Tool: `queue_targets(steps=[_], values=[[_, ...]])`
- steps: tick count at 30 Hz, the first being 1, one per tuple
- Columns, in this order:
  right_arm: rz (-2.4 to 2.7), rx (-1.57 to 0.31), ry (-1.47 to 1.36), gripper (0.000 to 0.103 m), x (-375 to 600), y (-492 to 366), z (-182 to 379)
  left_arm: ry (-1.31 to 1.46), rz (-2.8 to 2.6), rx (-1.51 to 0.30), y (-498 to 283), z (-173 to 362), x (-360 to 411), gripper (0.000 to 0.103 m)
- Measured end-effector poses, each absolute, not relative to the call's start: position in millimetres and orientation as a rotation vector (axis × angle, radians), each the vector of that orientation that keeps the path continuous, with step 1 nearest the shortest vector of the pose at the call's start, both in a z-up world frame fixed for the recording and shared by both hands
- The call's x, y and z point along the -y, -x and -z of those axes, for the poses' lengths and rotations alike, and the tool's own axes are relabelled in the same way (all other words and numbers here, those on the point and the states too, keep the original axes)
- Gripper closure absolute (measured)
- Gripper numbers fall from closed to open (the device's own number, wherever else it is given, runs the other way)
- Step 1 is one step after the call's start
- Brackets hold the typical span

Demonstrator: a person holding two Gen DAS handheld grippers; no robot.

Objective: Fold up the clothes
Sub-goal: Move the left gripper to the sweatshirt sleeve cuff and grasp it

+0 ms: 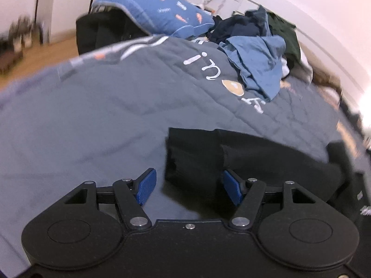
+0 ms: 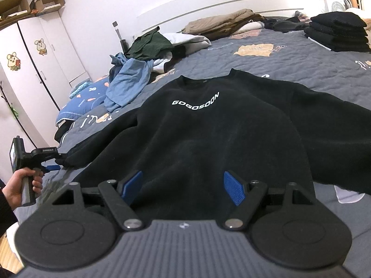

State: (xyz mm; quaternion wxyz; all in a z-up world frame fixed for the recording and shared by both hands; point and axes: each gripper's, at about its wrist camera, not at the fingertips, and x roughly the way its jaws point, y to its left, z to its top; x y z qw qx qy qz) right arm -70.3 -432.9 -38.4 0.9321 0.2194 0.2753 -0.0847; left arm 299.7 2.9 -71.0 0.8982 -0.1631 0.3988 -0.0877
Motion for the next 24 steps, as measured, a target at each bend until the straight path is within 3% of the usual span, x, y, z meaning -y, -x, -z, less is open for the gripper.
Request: queue_targets(steps=[3,5,8,16,20,24], values=[[0.173,-0.566,-0.453,0.026,432.9,67.8,39.6,0.316,0.203,-0.82,-299.5,69.8,3.1,0.051],[0.17,-0.57,-0.456,0.026,431.7,66.3,40.3,0.291,0.2,-0.809,-298.6,67.1,4.3,0.082],[0.162,-0.574,-0.448,0.026,428.1,64.8,41.2,0.291,0.233,-0.784,-298.3,60.2,-1.9,0.091],[0.163,-0.587,-0.453,0.026,428.5,61.9,44.6,0.258,0.293,-0.789,-298.0,50.3,0.3,0.089],[0.166,-0.592,-0.451,0.026,428.5,61.8,46.2,0.296,0.254,-0.835,-302.1,72.1,-0.9,0.063],[0.159,-0.592,-0.452,0.026,428.6,61.1,47.5,0.358,0.258,-0.837,-299.6,84.6,-6.0,0.063]])
